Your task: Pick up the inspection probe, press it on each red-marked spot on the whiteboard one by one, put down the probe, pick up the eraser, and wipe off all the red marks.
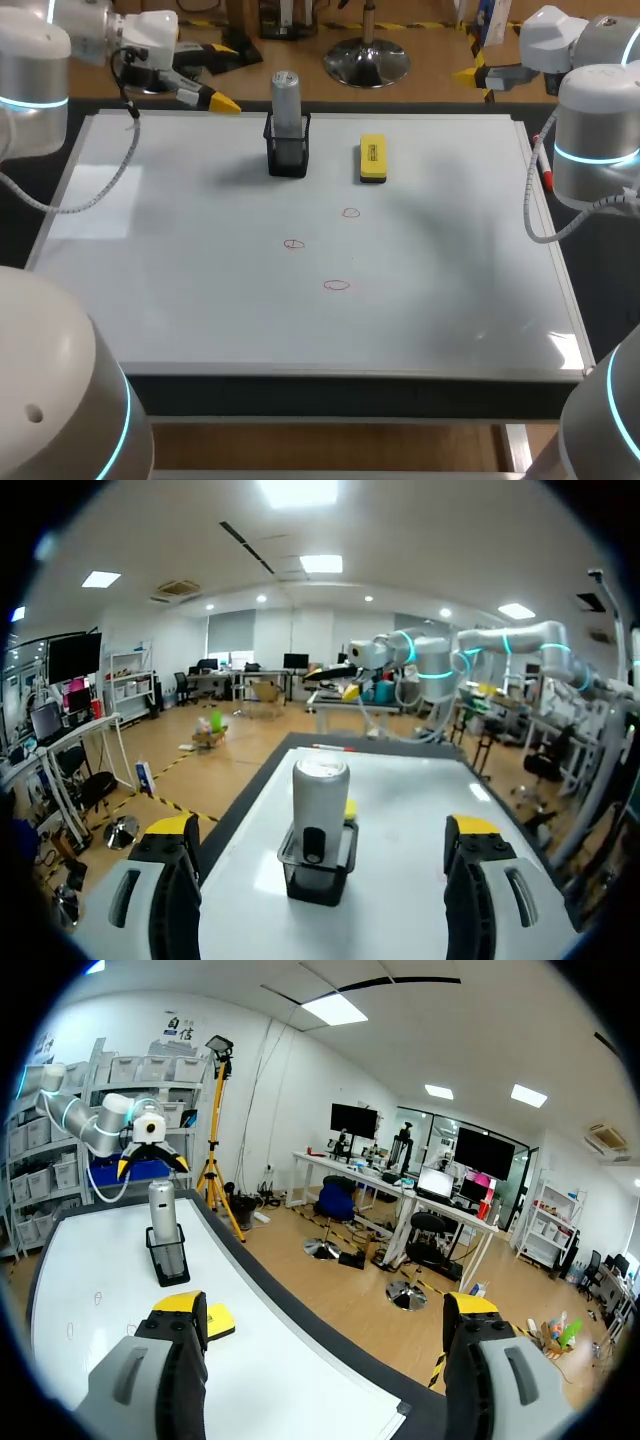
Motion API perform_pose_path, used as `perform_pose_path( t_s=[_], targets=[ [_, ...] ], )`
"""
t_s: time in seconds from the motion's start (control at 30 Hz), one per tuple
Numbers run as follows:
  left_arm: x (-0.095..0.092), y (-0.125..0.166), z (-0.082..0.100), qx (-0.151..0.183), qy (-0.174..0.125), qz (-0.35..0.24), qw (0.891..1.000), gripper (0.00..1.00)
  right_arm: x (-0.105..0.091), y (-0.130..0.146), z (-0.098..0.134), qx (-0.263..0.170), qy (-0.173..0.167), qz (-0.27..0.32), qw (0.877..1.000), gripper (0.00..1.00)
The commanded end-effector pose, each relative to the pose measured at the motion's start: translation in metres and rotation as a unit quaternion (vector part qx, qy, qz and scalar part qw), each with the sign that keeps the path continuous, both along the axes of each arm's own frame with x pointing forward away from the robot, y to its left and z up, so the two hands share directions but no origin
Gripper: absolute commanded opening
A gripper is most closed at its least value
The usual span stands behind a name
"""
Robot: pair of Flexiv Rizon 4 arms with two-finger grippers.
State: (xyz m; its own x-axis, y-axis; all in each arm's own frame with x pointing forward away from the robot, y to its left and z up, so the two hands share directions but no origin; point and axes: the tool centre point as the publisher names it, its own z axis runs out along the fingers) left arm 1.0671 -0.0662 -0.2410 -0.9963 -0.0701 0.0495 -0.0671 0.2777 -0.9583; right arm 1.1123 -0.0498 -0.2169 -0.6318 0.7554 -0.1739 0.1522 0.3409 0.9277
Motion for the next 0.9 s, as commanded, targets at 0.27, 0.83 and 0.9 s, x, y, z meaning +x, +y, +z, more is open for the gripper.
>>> perform_pose_path(
  t_s=[0.27, 0.83, 0.9],
  targets=[
    [0.01, -0.024, -0.022, -0.034, 0.018, -0.09, 0.995, 1.0, 0.0, 0.0, 0.0, 0.0, 0.0, 0.0, 1.0, 1.0],
    [0.018, -0.065, -0.043, -0.052, 0.014, -0.077, 0.996, 1.0, 0.0, 0.0, 0.0, 0.0, 0.0, 0.0, 1.0, 1.0],
    [0.018, -0.069, -0.044, -0.053, 0.013, -0.072, 0.996, 1.0, 0.0, 0.0, 0.0, 0.0, 0.0, 0.0, 1.0, 1.0]
  ],
)
